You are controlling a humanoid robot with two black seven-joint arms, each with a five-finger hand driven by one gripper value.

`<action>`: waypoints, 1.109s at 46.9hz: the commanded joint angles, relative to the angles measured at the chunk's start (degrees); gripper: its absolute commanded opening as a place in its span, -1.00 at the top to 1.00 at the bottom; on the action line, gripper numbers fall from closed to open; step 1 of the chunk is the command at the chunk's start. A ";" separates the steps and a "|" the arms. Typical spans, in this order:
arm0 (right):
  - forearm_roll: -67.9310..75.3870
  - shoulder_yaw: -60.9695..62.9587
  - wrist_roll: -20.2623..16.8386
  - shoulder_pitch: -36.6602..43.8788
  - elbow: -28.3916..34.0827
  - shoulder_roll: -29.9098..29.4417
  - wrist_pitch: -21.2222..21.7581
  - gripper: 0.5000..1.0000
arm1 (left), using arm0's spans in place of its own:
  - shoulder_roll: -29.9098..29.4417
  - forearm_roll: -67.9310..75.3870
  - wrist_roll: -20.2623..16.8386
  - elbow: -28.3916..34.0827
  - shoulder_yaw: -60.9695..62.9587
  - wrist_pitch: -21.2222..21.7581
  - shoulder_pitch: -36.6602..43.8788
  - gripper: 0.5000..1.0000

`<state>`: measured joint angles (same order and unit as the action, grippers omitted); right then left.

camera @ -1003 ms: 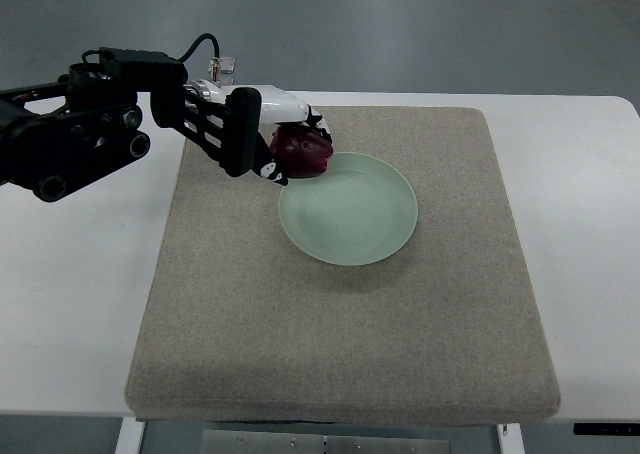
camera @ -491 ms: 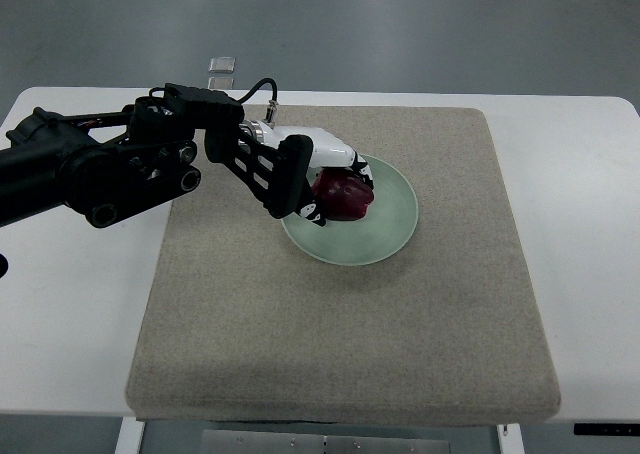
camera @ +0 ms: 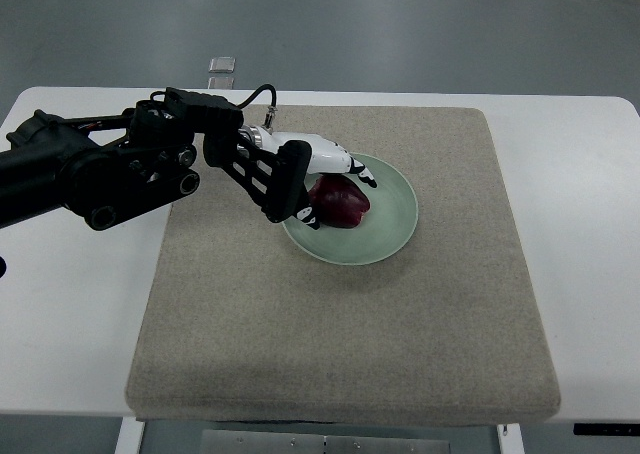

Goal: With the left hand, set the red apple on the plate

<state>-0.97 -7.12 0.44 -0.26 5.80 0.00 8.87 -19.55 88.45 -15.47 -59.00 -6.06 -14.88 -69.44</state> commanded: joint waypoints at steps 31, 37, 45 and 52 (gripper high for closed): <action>0.00 0.00 0.00 0.00 0.00 0.00 0.01 -0.86 | -16.66 -35.78 0.00 -6.22 -0.18 -2.79 -7.02 -0.99; 0.00 0.00 0.00 0.00 0.00 0.00 0.01 -0.86 | -17.28 -47.21 0.00 -0.95 -0.09 -2.70 -5.97 -0.99; 0.00 0.00 0.00 0.00 0.00 0.00 0.01 -0.86 | -16.57 -56.62 0.00 6.61 0.61 -2.79 -4.04 -0.99; 0.00 0.00 0.00 0.00 0.00 0.00 0.01 -0.85 | -16.57 -65.48 0.26 8.55 -0.18 -4.36 -2.01 -0.99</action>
<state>-0.96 -7.12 0.43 -0.28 5.80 0.00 8.88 -36.17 28.32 -15.38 -51.26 -6.06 -17.87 -72.11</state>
